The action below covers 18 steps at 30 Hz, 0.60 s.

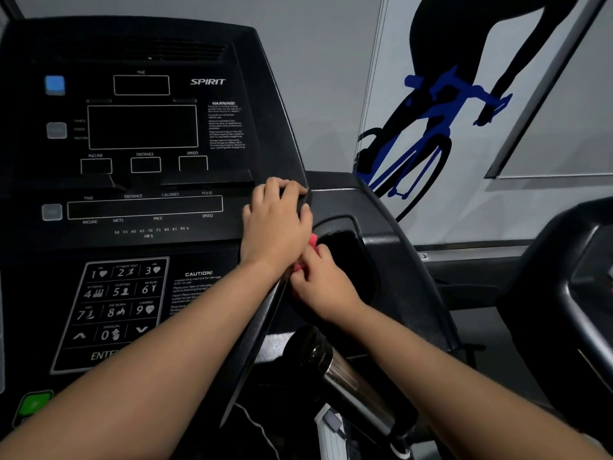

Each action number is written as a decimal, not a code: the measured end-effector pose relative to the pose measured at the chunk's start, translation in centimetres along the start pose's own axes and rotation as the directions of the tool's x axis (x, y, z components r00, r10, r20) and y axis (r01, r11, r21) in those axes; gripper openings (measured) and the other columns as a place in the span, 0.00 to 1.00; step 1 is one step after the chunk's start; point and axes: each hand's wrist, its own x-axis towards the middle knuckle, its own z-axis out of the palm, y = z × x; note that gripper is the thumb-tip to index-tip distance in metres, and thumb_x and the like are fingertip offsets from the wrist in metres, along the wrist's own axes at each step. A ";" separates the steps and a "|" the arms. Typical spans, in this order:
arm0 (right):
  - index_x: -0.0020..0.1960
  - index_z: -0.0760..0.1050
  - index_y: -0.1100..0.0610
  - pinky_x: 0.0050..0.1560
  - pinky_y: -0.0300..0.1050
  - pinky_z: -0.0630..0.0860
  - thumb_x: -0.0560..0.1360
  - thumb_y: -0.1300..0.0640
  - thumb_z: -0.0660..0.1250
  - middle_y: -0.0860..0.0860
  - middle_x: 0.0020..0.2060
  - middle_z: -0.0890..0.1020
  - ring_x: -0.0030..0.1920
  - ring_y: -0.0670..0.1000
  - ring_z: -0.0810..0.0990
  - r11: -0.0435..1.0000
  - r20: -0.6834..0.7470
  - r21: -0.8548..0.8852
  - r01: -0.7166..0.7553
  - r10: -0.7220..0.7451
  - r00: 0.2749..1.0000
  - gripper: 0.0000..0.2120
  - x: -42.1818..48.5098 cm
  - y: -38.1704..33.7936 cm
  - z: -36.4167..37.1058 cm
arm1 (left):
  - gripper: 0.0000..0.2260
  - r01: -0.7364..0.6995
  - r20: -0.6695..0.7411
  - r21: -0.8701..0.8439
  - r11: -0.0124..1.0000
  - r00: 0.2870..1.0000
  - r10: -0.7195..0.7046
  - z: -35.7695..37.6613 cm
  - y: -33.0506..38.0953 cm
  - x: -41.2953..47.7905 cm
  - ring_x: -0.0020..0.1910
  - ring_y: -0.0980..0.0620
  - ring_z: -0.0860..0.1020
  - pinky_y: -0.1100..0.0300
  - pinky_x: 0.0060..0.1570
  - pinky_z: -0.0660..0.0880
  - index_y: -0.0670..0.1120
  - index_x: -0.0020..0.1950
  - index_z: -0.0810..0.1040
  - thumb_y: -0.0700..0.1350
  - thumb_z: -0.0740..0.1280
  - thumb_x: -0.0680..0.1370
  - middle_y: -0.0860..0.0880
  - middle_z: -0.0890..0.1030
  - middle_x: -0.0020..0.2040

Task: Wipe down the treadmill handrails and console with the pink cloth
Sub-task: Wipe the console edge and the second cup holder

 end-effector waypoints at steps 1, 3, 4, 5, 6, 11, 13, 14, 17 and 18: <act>0.59 0.70 0.57 0.47 0.51 0.74 0.76 0.56 0.60 0.56 0.53 0.69 0.48 0.61 0.76 1.000 0.037 -0.021 0.023 -0.023 0.999 0.13 -0.6 0.2 -0.5 | 0.12 0.000 0.001 0.006 1.000 1.000 0.000 0.0 0.0 0.0 0.63 0.49 0.67 0.49 0.59 0.66 0.49 0.60 0.74 0.48 0.61 0.78 0.50 0.71 0.60; 0.55 0.72 0.56 0.48 0.50 0.74 0.74 0.55 0.61 0.54 0.51 0.71 0.47 0.59 0.76 0.995 0.131 -0.075 0.068 -0.058 0.990 0.11 -1.7 1.0 -1.4 | 0.12 -0.001 0.010 0.014 1.000 1.000 0.000 0.0 -0.1 0.1 0.64 0.49 0.66 0.49 0.60 0.66 0.49 0.61 0.74 0.49 0.61 0.78 0.49 0.71 0.61; 0.54 0.73 0.55 0.48 0.50 0.74 0.74 0.54 0.61 0.54 0.50 0.72 0.47 0.59 0.76 0.991 0.170 -0.099 0.087 -0.070 0.983 0.11 -2.3 1.2 -2.1 | 0.12 0.001 0.016 0.015 1.000 1.000 -0.001 0.0 -0.2 0.1 0.64 0.49 0.66 0.49 0.60 0.66 0.50 0.61 0.74 0.49 0.61 0.78 0.49 0.70 0.61; 0.54 0.74 0.55 0.48 0.48 0.74 0.74 0.54 0.61 0.54 0.50 0.74 0.48 0.58 0.77 0.985 0.198 -0.132 0.110 -0.082 0.977 0.10 -2.8 1.7 -2.8 | 0.13 0.000 0.020 0.015 1.000 1.000 -0.001 0.0 -0.2 0.0 0.65 0.48 0.66 0.49 0.61 0.65 0.50 0.62 0.74 0.49 0.61 0.78 0.49 0.70 0.62; 0.53 0.75 0.55 0.48 0.46 0.73 0.74 0.54 0.61 0.54 0.50 0.76 0.50 0.57 0.77 0.975 0.227 -0.181 0.130 -0.087 0.970 0.10 -3.1 2.3 -3.5 | 0.13 -0.002 0.024 0.015 1.000 1.000 0.002 0.0 -0.2 0.0 0.65 0.48 0.66 0.49 0.61 0.65 0.49 0.62 0.74 0.48 0.61 0.78 0.49 0.70 0.62; 0.51 0.81 0.51 0.44 0.47 0.73 0.73 0.49 0.59 0.52 0.46 0.78 0.49 0.57 0.78 0.782 0.338 -0.494 0.380 -0.229 0.913 0.14 -2.0 6.3 -6.7 | 0.15 -0.012 0.043 -0.002 1.000 0.999 0.012 -0.1 -0.2 -0.3 0.67 0.49 0.65 0.49 0.63 0.65 0.49 0.64 0.74 0.48 0.61 0.78 0.49 0.70 0.64; 0.44 0.81 0.51 0.35 0.48 0.74 0.68 0.48 0.59 0.53 0.40 0.78 0.39 0.57 0.78 0.727 0.323 -0.546 0.418 -0.277 0.905 0.14 -0.5 8.2 -7.3 | 0.15 -0.014 0.035 -0.013 1.000 0.999 0.015 -0.2 -0.1 -0.4 0.66 0.48 0.65 0.49 0.62 0.65 0.49 0.64 0.74 0.48 0.62 0.78 0.49 0.71 0.63; 0.44 0.80 0.53 0.33 0.48 0.74 0.67 0.49 0.63 0.55 0.40 0.77 0.37 0.58 0.78 0.715 0.284 -0.575 0.397 -0.281 0.917 0.11 0.4 9.1 -7.6 | 0.15 -0.015 0.029 -0.013 1.000 0.999 0.015 -0.2 -0.1 -0.4 0.66 0.48 0.66 0.49 0.61 0.65 0.48 0.64 0.74 0.47 0.62 0.78 0.48 0.71 0.63; 0.51 0.75 0.61 0.34 0.53 0.74 0.67 0.54 0.67 0.63 0.47 0.75 0.40 0.63 0.76 0.769 0.069 -0.606 0.202 -0.202 0.977 0.15 3.2 10.5 -8.0 | 0.15 -0.011 0.023 0.002 1.000 1.000 0.011 -0.1 0.0 -0.3 0.65 0.48 0.66 0.49 0.60 0.66 0.48 0.63 0.74 0.47 0.62 0.77 0.48 0.71 0.62; 0.56 0.73 0.62 0.38 0.54 0.75 0.69 0.54 0.65 0.64 0.50 0.74 0.43 0.64 0.75 0.795 -0.017 -0.593 0.131 -0.174 0.985 0.18 4.1 10.7 -7.8 | 0.15 -0.011 0.021 0.010 1.000 1.000 0.011 -0.1 0.1 -0.3 0.65 0.48 0.66 0.49 0.59 0.66 0.48 0.63 0.74 0.47 0.62 0.77 0.48 0.71 0.62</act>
